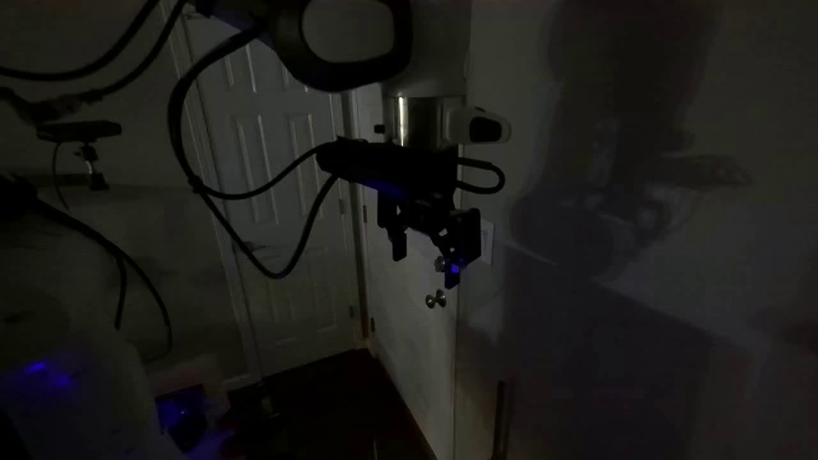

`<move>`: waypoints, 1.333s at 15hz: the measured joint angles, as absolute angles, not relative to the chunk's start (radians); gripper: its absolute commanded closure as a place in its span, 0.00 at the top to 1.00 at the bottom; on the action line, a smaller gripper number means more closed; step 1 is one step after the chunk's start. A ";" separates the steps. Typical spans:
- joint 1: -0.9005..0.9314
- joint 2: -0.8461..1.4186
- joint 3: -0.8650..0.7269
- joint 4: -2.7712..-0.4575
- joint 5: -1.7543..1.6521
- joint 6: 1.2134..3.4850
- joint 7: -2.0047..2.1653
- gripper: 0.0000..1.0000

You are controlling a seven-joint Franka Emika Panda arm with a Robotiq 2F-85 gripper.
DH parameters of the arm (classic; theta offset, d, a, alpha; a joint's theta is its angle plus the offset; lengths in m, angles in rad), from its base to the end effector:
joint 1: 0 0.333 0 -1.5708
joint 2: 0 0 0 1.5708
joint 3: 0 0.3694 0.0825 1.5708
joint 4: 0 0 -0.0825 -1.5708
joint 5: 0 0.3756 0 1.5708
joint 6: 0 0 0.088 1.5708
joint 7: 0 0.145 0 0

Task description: Turn on the light switch.

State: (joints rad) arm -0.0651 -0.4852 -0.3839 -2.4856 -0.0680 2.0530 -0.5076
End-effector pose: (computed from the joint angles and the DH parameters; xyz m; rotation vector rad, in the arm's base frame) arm 0.3339 -0.1760 0.4623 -3.0411 -0.1952 -0.1114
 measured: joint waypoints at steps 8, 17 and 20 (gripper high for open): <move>-0.065 -0.485 -0.381 -2.486 -0.066 2.053 -0.508 1.00; -0.009 -0.441 -0.300 -2.485 -0.014 2.086 -0.508 1.00; 0.067 -0.366 -0.247 -2.461 0.038 2.149 -0.510 1.00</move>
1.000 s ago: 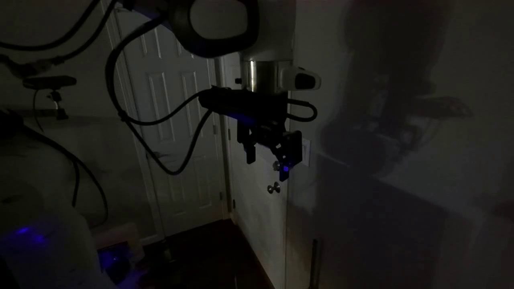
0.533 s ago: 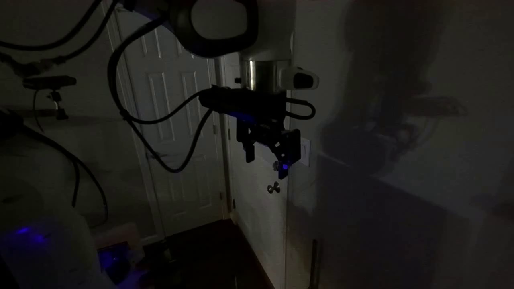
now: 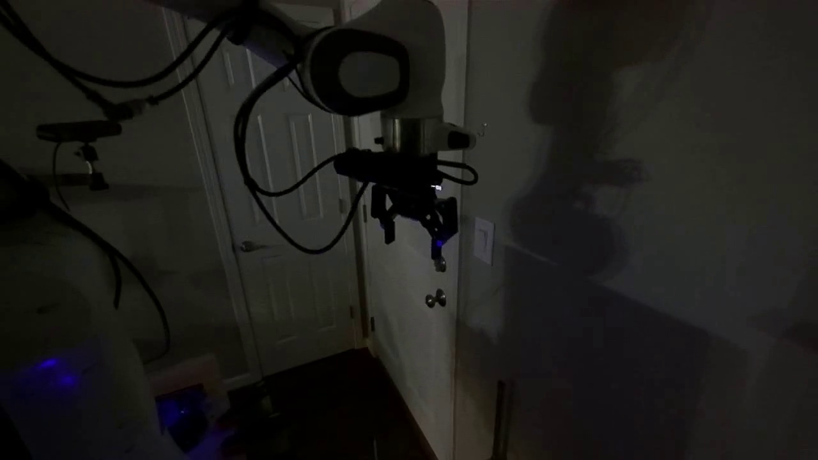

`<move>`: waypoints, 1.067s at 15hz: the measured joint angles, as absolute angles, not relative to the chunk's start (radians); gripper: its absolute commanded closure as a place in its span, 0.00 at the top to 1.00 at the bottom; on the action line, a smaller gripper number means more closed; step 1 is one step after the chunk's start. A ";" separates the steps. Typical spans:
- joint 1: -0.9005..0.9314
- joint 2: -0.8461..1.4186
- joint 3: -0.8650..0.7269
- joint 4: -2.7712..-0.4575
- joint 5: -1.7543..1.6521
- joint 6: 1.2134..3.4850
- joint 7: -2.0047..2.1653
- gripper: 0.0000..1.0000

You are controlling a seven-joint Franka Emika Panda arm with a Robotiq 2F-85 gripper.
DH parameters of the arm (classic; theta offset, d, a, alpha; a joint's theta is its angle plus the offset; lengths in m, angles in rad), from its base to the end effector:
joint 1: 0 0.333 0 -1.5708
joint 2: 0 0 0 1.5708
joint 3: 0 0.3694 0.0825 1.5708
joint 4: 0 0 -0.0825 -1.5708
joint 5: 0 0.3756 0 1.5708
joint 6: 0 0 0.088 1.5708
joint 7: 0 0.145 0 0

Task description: Turn on the light switch.

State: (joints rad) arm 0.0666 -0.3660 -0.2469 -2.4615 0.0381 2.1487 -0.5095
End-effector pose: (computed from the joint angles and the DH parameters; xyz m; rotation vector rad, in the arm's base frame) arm 0.4013 -0.0739 0.4463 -3.0004 -0.4887 -0.1209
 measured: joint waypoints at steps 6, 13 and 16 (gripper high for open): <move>0.146 -0.125 -0.155 -2.302 0.182 2.222 -0.597 1.00; 0.115 0.102 -0.055 -2.106 0.217 2.262 -0.611 1.00; 0.110 0.155 -0.018 -2.070 0.165 2.335 -0.524 1.00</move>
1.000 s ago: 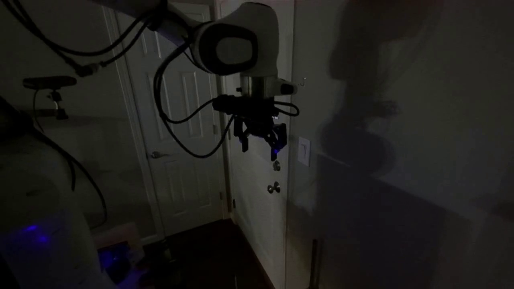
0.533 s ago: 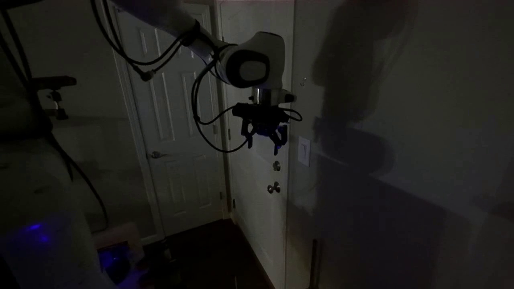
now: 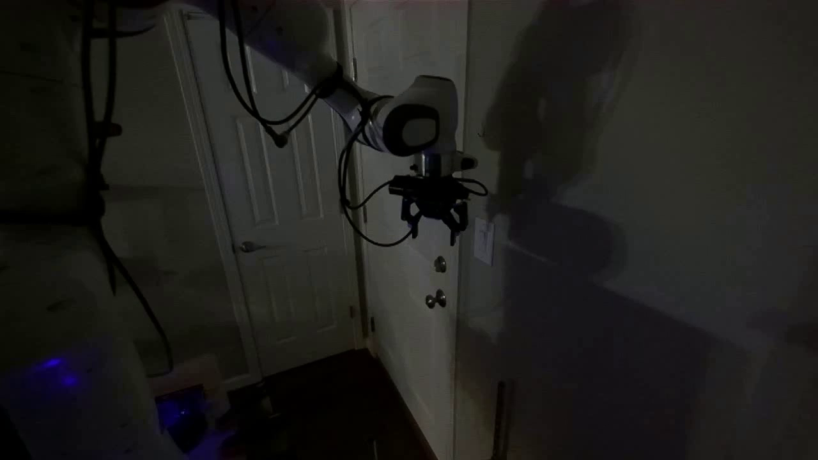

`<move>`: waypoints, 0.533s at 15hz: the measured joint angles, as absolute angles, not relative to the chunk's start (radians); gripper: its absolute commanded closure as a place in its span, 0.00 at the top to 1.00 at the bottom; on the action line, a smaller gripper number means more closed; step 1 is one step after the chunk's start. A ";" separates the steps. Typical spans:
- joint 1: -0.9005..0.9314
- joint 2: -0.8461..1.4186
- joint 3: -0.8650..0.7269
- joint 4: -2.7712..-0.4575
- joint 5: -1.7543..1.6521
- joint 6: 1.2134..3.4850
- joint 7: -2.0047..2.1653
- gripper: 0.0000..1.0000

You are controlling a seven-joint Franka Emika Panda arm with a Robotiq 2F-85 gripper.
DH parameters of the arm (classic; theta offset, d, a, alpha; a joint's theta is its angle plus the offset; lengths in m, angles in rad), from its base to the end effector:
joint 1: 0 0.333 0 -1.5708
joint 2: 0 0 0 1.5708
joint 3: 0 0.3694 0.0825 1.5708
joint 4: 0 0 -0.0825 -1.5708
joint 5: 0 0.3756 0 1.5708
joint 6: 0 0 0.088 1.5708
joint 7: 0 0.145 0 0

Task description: Turn on the light switch.

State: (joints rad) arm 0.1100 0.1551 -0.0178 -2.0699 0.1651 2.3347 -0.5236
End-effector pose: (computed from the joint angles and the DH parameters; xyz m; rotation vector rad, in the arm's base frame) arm 0.5873 0.0618 0.3881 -2.9410 -0.7641 -0.2029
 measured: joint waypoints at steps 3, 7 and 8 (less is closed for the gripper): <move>0.112 0.189 0.013 -2.051 0.045 2.374 -0.351 1.00; 0.125 0.222 0.036 -2.032 -0.064 2.374 -0.176 1.00; 0.126 0.230 0.042 -2.026 -0.073 2.374 -0.154 0.95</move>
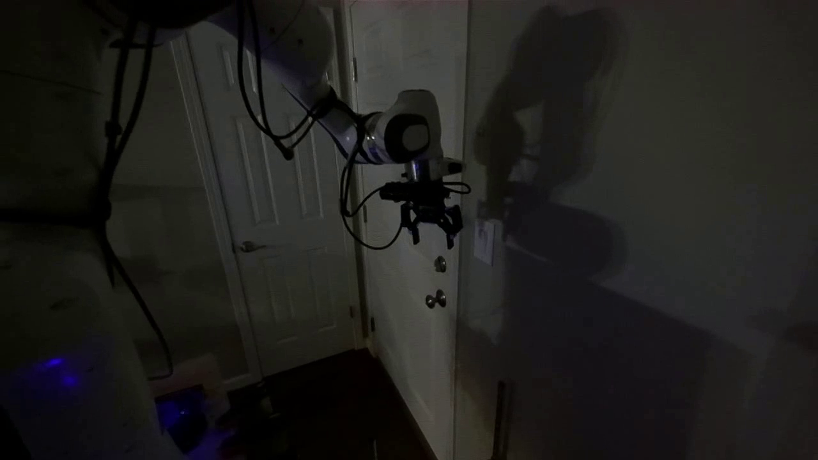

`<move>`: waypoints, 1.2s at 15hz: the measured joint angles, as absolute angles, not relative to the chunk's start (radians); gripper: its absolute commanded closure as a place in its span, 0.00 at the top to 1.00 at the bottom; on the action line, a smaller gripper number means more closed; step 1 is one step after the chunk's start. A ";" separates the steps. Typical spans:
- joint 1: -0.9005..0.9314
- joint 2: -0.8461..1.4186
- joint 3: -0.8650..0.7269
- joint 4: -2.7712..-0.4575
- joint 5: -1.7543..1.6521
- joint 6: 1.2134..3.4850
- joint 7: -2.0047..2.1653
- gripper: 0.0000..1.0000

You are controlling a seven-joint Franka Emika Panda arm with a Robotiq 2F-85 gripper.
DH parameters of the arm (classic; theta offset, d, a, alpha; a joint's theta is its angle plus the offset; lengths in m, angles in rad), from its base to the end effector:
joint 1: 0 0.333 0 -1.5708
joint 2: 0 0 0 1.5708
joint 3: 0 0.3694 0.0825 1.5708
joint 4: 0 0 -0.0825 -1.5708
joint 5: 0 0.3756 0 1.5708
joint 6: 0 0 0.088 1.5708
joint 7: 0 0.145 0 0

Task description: Turn on the light switch.

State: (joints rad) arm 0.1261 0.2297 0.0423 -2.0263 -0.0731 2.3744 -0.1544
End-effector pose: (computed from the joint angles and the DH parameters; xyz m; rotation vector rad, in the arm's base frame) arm 0.6040 0.0989 0.3667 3.0397 0.5700 0.1843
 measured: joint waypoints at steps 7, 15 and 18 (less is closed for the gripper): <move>0.145 0.268 0.049 -1.993 -0.166 2.436 0.016 1.00; 0.165 0.350 0.019 -1.895 -0.233 2.437 0.212 1.00; 0.165 0.361 0.016 -1.882 -0.233 2.437 0.220 1.00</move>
State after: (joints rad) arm 0.1648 0.3612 0.0156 -1.8821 -0.2327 2.4371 0.2195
